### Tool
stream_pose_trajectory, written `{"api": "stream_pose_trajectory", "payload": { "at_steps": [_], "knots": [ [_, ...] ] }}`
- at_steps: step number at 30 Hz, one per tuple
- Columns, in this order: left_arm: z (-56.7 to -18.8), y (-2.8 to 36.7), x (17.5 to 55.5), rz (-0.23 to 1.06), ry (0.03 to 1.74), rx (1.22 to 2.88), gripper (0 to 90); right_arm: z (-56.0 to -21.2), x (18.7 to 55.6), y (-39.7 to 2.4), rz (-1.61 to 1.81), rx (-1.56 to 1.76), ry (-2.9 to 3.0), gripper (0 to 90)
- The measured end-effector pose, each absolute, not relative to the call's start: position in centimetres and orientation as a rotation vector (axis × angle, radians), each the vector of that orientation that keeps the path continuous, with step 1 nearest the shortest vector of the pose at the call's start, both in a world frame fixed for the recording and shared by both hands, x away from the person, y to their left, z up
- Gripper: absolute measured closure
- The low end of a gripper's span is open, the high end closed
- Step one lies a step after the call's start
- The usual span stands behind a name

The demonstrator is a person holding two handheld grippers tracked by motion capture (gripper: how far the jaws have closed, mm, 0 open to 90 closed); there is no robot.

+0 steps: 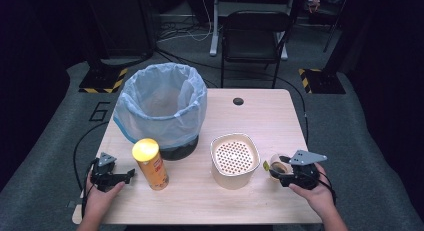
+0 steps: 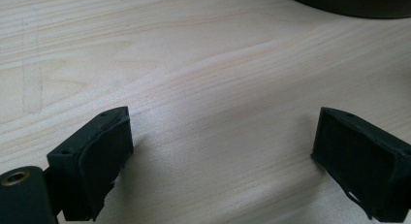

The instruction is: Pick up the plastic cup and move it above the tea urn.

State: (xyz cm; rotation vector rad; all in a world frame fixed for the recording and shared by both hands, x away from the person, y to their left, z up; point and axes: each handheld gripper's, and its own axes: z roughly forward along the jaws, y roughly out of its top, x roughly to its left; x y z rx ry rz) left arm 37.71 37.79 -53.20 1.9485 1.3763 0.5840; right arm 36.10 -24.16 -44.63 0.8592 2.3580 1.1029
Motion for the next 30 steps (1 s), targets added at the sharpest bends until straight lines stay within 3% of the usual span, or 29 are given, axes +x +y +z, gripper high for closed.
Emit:
{"api": "stream_pose_trajectory", "payload": {
  "at_steps": [14, 30],
  "knots": [
    [-53.2, 37.8, 37.7, 0.583, 1.378, 1.947, 6.9, -39.7, 37.9, -23.8, 0.997, 0.698, 2.351, 36.8],
    [-53.2, 37.8, 37.7, 0.583, 1.378, 1.947, 6.9, -37.7, 40.4, -22.4, 1.023, 0.577, 2.315, 36.8]
  ]
}}
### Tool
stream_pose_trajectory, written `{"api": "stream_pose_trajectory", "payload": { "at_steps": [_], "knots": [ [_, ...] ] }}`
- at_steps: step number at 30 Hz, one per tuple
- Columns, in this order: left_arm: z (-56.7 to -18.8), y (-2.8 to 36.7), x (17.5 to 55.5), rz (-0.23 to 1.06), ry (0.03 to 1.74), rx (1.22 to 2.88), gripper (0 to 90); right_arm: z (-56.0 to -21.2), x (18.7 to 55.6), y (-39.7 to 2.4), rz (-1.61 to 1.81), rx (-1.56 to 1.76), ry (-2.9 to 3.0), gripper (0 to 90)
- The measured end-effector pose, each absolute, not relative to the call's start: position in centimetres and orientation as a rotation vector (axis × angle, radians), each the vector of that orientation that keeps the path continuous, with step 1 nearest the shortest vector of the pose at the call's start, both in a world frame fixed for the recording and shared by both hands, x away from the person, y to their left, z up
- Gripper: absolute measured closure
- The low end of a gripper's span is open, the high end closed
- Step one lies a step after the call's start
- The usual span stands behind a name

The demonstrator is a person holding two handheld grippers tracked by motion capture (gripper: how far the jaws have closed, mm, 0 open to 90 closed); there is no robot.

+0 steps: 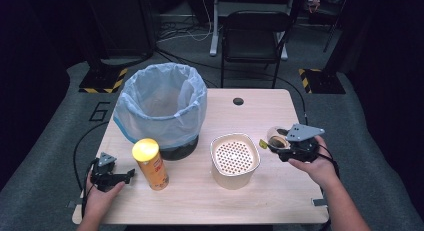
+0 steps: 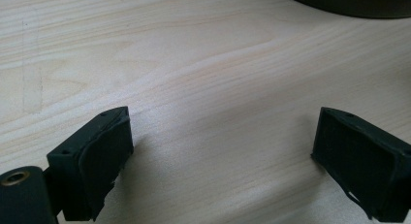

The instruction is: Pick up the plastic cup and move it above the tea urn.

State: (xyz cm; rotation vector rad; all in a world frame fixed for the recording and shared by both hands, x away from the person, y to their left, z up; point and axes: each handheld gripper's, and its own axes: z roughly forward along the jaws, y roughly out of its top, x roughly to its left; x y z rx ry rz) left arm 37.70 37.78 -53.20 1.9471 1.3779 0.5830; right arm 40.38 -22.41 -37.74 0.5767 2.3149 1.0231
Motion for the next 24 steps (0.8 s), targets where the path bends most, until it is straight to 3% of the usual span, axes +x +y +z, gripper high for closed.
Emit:
{"api": "stream_pose_trajectory", "payload": {
  "at_steps": [24],
  "knots": [
    [-53.2, 37.8, 37.7, 0.582, 1.379, 1.946, 6.9, -36.2, 46.1, -18.8, 1.096, 0.409, 2.34, 37.1]
  ]
}}
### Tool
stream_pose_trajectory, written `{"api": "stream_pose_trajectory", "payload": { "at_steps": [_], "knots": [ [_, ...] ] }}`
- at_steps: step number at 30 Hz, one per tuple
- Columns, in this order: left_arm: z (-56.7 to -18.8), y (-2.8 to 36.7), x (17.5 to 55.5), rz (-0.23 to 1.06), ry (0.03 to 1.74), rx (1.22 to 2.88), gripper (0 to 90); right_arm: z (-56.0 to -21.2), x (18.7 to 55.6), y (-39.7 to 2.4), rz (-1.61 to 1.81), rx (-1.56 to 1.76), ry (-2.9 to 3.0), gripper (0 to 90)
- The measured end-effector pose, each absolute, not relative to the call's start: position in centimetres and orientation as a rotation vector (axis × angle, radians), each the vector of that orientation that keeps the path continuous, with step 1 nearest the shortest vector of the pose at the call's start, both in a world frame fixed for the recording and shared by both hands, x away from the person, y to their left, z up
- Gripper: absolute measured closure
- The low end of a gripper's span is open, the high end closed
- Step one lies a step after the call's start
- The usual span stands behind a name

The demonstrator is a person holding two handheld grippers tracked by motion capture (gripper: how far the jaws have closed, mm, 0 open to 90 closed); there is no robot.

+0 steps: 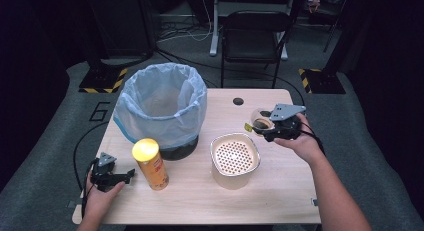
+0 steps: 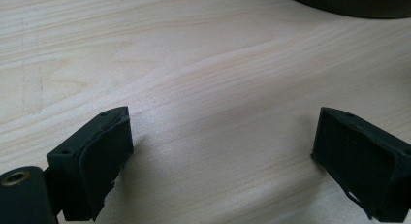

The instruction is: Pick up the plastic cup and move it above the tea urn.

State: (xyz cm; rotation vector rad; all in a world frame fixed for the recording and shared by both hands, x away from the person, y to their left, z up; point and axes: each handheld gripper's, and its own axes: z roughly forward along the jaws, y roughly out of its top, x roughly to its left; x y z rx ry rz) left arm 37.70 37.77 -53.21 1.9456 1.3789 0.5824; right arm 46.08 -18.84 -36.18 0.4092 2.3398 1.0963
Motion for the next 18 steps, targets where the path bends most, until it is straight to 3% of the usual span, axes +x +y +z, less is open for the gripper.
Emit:
{"api": "stream_pose_trajectory", "payload": {
  "at_steps": [18],
  "knots": [
    [-53.2, 37.8, 37.7, 0.583, 1.378, 1.946, 6.9, -35.3, 47.3, -16.2, 1.074, 0.286, 2.35, 37.2]
  ]
}}
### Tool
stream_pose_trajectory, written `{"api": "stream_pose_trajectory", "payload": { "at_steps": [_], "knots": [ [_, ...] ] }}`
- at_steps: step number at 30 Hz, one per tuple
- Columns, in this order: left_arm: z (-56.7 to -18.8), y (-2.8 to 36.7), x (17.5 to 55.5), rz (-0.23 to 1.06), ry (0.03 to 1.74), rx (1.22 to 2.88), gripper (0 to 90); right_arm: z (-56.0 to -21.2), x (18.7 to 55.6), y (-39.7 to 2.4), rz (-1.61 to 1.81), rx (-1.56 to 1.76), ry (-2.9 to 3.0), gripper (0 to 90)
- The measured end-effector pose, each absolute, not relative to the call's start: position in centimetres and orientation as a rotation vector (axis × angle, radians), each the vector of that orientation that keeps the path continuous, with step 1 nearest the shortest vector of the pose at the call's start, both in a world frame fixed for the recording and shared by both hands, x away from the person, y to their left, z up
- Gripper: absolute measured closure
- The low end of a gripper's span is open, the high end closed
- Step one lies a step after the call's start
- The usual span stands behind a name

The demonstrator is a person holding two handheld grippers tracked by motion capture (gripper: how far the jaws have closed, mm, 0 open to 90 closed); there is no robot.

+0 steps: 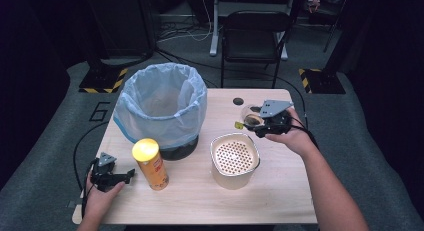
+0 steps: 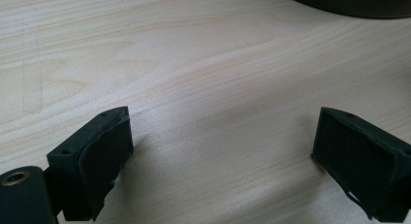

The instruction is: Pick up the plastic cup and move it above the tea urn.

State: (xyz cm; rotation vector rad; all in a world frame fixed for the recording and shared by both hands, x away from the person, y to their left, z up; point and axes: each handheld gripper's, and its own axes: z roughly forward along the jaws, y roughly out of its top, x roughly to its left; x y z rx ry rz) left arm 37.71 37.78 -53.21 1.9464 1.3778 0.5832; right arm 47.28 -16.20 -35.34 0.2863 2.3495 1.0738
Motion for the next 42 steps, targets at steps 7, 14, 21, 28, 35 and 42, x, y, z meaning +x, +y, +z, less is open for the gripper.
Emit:
{"api": "stream_pose_trajectory", "payload": {
  "at_steps": [7, 14, 21, 28, 35, 42],
  "knots": [
    [-53.2, 37.8, 37.7, 0.585, 1.376, 1.95, 6.9, -35.3, 47.3, -15.4, 1.053, 0.219, 2.336, 37.2],
    [-53.2, 37.8, 37.7, 0.587, 1.377, 1.949, 6.9, -35.4, 46.4, -14.7, 0.989, 0.12, 2.3, 37.3],
    [-53.2, 37.8, 37.7, 0.582, 1.379, 1.945, 6.9, -35.6, 45.6, -14.3, 0.95, 0.063, 2.29, 37.3],
    [-53.2, 37.8, 37.7, 0.583, 1.378, 1.946, 6.9, -35.5, 45.2, -14.1, 0.934, 0.023, 2.259, 37.4],
    [-53.2, 37.8, 37.7, 0.582, 1.379, 1.946, 6.9, -35.7, 44.6, -13.8, 0.891, -0.019, 2.234, 37.6],
    [-53.2, 37.8, 37.7, 0.584, 1.377, 1.948, 6.9, -36.6, 42.8, -12.9, 0.685, -0.132, 2.125, 38.0]
  ]
}}
